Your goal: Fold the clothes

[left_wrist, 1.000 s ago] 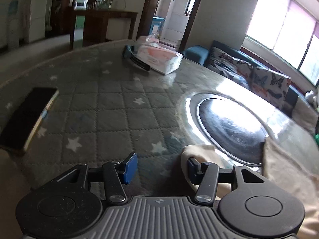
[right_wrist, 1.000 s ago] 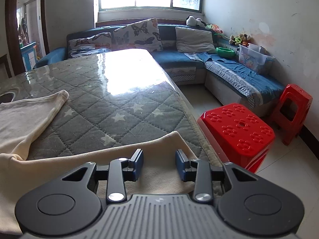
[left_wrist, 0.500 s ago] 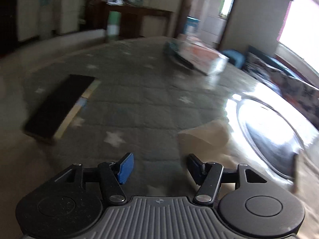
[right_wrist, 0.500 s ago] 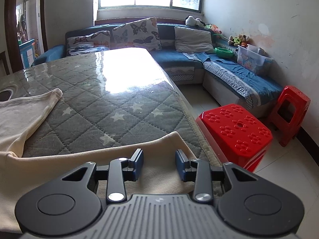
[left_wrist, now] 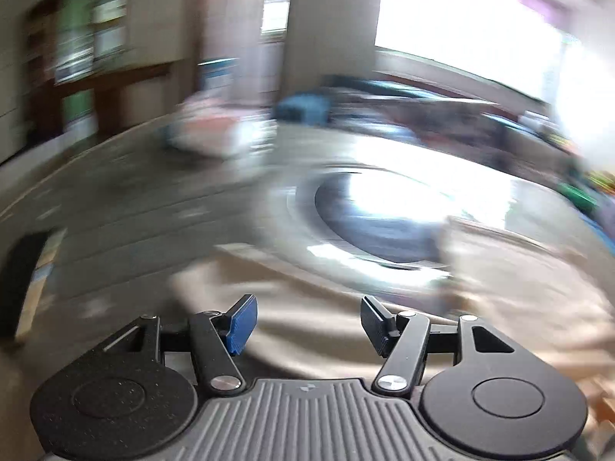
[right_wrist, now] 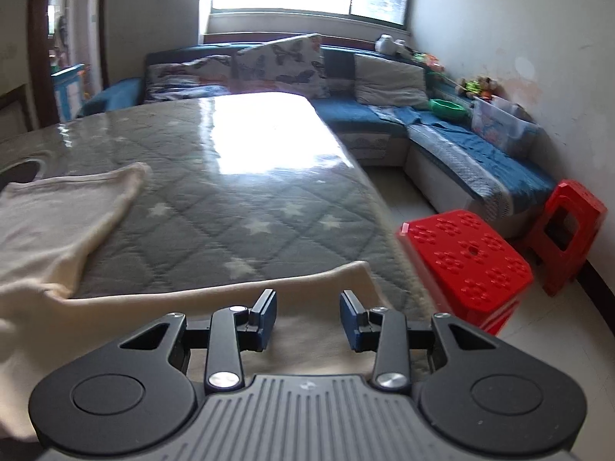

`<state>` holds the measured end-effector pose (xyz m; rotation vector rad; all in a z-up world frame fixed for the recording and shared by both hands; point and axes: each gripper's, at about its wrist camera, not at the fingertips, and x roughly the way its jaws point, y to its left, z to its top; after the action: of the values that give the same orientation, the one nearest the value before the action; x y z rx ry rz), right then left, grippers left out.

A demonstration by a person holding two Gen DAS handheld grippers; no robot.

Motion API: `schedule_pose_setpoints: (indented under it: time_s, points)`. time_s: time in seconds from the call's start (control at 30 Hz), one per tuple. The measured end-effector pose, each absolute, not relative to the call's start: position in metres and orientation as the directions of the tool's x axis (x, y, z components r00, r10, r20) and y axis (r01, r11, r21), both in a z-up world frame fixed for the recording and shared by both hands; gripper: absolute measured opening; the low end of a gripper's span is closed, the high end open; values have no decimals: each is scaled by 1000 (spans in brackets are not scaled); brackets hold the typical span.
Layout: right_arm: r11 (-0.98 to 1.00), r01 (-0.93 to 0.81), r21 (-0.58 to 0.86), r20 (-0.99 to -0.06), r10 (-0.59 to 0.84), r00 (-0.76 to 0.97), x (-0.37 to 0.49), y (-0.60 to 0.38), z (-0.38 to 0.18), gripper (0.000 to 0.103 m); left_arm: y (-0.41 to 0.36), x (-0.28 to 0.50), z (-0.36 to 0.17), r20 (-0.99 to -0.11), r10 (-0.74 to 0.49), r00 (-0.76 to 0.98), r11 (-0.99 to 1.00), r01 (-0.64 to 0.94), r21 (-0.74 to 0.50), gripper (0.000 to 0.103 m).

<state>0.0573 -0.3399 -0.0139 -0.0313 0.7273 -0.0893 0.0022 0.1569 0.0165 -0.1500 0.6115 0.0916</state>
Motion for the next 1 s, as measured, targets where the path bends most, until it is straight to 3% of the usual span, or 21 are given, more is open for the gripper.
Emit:
schedule_pose_setpoints:
  time_s: [0.27, 0.37, 0.57, 0.63, 0.7, 0.77, 1.0]
  points:
    - [985, -173, 17, -653, 141, 744, 37, -296, 11, 37, 74, -12, 25, -528, -404, 747, 910, 387, -149, 63]
    - [956, -291, 27, -649, 238, 723, 31, -270, 18, 38, 51, -13, 25, -535, -475, 699, 863, 489, -127, 63]
    - [891, -453, 32, -643, 366, 673, 20, -225, 22, 42, 23, -7, 5, -597, -461, 657, 844, 532, -67, 60]
    - [879, -477, 32, -645, 382, 662, 18, -217, 21, 42, 21, -5, 2, -603, -461, 652, 840, 539, -59, 47]
    - [869, -494, 29, -647, 393, 654, 17, -211, 19, 42, 19, -3, -2, -609, -465, 642, 835, 546, -62, 22]
    - [863, -504, 28, -650, 399, 646, 17, -208, 18, 42, 17, -2, -6, -620, -464, 632, 832, 552, -59, 6]
    - [836, -549, 11, -659, 419, 625, 12, -196, 20, 42, 28, -28, 11, -585, -535, 610, 777, 626, -59, 3]
